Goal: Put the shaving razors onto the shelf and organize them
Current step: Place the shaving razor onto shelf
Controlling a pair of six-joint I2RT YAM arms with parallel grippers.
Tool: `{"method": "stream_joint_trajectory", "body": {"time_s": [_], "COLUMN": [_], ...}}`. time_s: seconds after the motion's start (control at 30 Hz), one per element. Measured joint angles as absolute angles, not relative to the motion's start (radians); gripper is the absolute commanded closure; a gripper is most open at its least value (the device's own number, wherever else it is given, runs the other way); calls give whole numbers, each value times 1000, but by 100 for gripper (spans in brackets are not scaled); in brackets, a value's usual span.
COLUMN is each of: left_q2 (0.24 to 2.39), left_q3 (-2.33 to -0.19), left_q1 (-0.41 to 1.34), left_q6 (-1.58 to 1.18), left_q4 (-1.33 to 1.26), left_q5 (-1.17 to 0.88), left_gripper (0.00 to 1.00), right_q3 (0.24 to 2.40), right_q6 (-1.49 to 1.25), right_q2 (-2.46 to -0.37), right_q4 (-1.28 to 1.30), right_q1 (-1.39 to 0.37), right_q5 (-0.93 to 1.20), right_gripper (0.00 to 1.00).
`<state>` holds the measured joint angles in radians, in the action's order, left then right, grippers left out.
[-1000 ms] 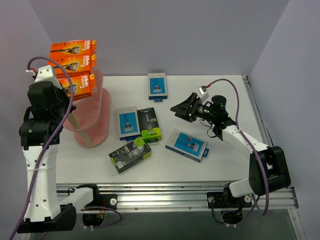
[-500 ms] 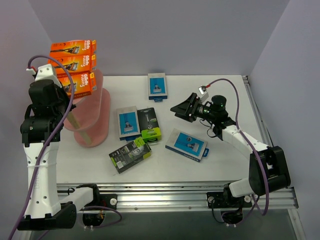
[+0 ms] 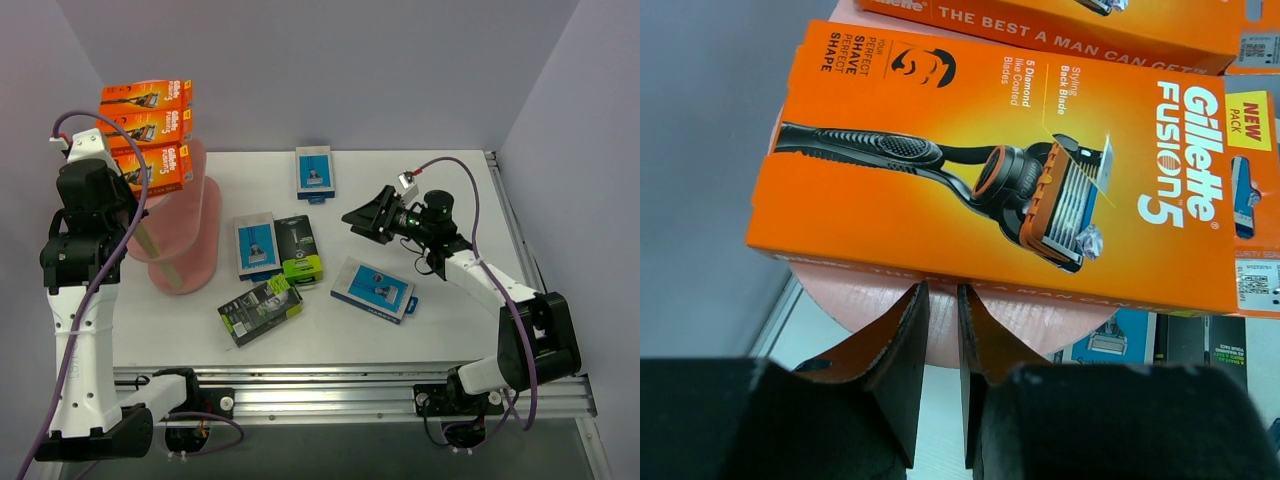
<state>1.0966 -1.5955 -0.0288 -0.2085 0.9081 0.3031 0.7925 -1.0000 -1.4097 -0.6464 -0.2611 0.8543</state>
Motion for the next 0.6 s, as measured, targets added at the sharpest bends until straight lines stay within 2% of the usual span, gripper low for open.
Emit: {"method": "stream_joint_trajectory", "body": {"time_s": [0.6], "left_q2": [1084], "left_q3": [-1596], "left_q1": [-29], "left_q6": [-191], "left_q4": [908], "left_q5": [391], "left_gripper": [73], "right_q3": [793], "right_q6": [-1000], "right_q2": [-1413], "right_q4": [-646], "right_q1": [-261], "right_q5": [854], "right_gripper": [34]}}
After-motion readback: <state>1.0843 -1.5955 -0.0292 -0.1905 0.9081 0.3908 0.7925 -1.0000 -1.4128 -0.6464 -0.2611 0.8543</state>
